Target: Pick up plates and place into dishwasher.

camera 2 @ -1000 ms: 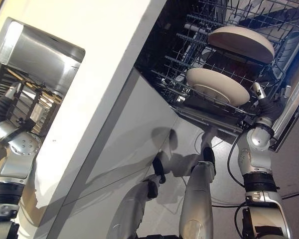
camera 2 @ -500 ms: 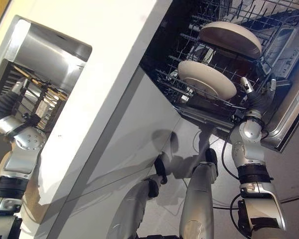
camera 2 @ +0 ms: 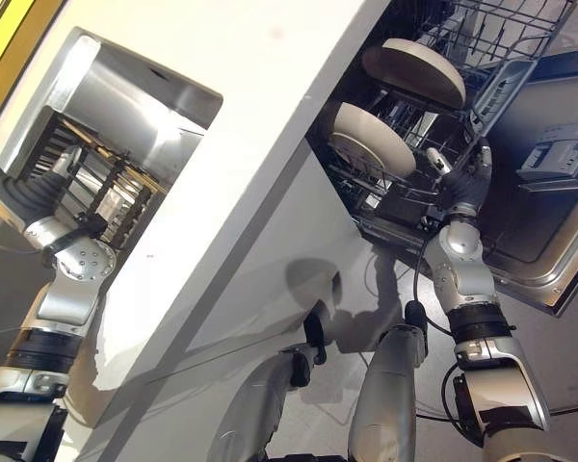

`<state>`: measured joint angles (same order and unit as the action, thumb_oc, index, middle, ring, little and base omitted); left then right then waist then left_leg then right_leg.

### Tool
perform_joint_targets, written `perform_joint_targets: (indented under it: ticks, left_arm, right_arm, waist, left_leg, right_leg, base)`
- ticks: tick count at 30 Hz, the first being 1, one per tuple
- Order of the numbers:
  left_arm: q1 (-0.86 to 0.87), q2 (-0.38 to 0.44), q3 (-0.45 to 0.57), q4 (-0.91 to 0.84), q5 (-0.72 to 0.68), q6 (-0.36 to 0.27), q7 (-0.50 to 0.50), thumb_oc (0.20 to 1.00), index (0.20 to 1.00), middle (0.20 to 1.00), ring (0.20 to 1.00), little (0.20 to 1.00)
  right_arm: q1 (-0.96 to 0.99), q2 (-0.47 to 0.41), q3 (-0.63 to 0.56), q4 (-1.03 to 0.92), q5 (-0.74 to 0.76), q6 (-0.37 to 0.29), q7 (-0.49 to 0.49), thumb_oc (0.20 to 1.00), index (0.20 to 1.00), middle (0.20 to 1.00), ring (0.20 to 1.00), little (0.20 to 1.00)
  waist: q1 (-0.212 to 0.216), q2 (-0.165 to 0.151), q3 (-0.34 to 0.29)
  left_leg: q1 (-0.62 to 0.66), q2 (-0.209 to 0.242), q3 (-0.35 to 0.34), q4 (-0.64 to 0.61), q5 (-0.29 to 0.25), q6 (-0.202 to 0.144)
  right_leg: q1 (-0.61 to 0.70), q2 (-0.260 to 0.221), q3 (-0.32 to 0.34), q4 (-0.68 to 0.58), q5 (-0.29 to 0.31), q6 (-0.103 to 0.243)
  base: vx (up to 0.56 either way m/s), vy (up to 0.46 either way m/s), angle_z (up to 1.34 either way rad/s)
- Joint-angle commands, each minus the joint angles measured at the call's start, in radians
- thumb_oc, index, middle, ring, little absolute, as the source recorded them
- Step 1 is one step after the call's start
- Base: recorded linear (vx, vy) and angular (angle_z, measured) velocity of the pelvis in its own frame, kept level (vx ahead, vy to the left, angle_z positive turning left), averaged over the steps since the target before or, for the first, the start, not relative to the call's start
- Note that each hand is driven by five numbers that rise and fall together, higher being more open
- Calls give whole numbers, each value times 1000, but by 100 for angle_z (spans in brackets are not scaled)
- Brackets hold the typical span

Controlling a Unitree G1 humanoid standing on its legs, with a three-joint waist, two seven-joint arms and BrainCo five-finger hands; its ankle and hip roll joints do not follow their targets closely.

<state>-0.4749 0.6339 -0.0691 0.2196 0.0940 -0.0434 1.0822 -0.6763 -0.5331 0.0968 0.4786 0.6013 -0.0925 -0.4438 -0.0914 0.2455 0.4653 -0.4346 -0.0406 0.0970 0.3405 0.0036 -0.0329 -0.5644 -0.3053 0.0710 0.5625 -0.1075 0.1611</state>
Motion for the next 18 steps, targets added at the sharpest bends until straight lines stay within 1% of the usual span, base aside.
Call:
perform_joint_targets:
  ticks: [1,6,8,14,18]
  left_arm:
    - [71,-81,-54,-88,-17,-21,6,1000,1000,1000,1000,1000]
    - [91,-78,-48,-105,-27,-26,-1,1000,1000,1000,1000,1000]
    - [105,-81,-44,-108,-26,-38,-5,1000,1000,1000,1000,1000]
    - [133,-86,-52,-114,-42,-53,-8,1000,1000,1000,1000,1000]
    - [148,-89,-59,-114,-45,-73,-2,1000,1000,1000,1000,1000]
  right_arm:
    - [-321,35,127,-94,-61,-68,115,1000,1000,1000,1000,1000]
    - [-342,24,136,-62,-44,-75,125,1000,1000,1000,1000,1000]
    - [-348,18,131,-55,-37,-78,132,1000,1000,1000,1000,1000]
    - [-371,9,132,-31,-34,-79,148,1000,1000,1000,1000,1000]
    - [-382,-3,136,-19,-32,-81,169,1000,1000,1000,1000,1000]
  waist:
    - [68,40,55]
    - [85,49,55]
    - [93,52,54]
    - [107,67,36]
    - [113,70,24]
  left_leg:
    - [-54,24,-69,168,-123,-52]
    - [-38,8,-66,160,-126,-47]
    - [-29,-2,-64,158,-129,-45]
    - [-11,-19,-62,144,-130,-43]
    - [4,-24,-59,136,-131,-42]
  right_leg:
    - [27,-82,12,-134,105,-25]
    - [44,-102,4,-140,116,-28]
    - [55,-115,-3,-147,124,-29]
    - [78,-139,-12,-166,135,-27]
    - [99,-155,-20,-185,143,-25]
  base:
    - [55,80,6]
    - [48,62,9]
    - [43,59,16]
    - [46,71,11]
    - [12,47,8]
